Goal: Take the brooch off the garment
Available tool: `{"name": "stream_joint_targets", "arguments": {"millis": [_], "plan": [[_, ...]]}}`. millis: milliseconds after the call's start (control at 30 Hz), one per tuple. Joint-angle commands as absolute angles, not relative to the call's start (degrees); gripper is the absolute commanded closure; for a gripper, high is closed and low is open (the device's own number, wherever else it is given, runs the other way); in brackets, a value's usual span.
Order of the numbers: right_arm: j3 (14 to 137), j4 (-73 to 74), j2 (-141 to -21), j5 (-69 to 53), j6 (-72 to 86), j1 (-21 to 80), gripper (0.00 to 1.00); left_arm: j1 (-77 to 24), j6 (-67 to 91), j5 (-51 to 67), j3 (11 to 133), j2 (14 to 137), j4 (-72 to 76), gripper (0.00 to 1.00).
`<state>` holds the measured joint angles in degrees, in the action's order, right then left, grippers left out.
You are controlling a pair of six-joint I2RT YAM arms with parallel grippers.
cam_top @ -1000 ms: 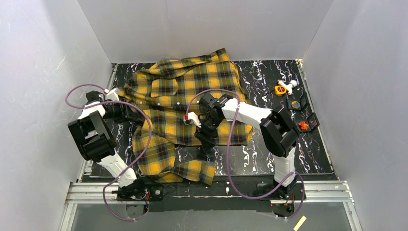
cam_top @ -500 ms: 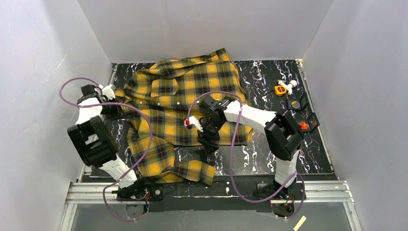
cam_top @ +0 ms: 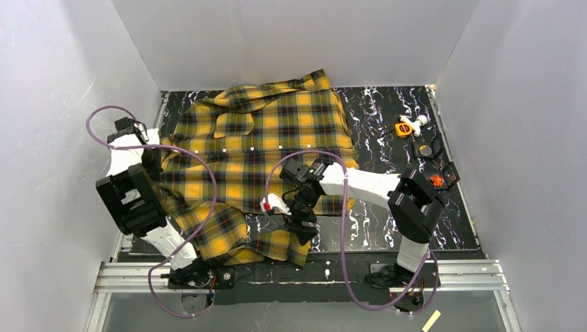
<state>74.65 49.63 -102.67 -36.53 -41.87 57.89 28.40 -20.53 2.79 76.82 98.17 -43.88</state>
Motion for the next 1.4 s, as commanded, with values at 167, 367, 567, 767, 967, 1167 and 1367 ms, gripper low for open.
{"name": "stream_joint_targets", "arguments": {"millis": [167, 367, 567, 767, 967, 1167, 1367], "plan": [[69.42, 45.13, -101.33, -33.68, -40.16, 60.29, 0.27, 28.92, -20.22, 2.89, 79.27, 100.64, -46.59, 1.00], [67.74, 38.39, -104.20, -27.07, -33.90, 60.38, 0.27, 28.92, -19.46, 4.21, 78.73, 101.12, -46.08, 1.00], [64.85, 40.13, -103.65, -27.55, -34.65, 61.59, 0.99, 28.92, -19.93, 4.14, 82.00, 105.38, -45.89, 1.00], [69.89, 54.20, -96.65, -26.48, -41.78, 55.55, 0.99, 28.93, -20.65, 4.49, 82.75, 106.84, -45.88, 1.00], [70.94, 67.55, -93.42, -21.15, -49.55, 49.76, 0.99, 28.96, -23.26, 1.86, 83.15, 107.51, -44.84, 1.00], [65.65, 73.18, -89.44, -14.84, -56.15, 45.32, 0.99, 28.94, -24.95, -0.98, 84.62, 109.58, -44.56, 1.00], [64.34, 74.37, -86.34, -14.35, -56.01, 45.09, 0.99, 29.00, -26.57, -2.36, 83.89, 109.56, -43.95, 1.00]]}}
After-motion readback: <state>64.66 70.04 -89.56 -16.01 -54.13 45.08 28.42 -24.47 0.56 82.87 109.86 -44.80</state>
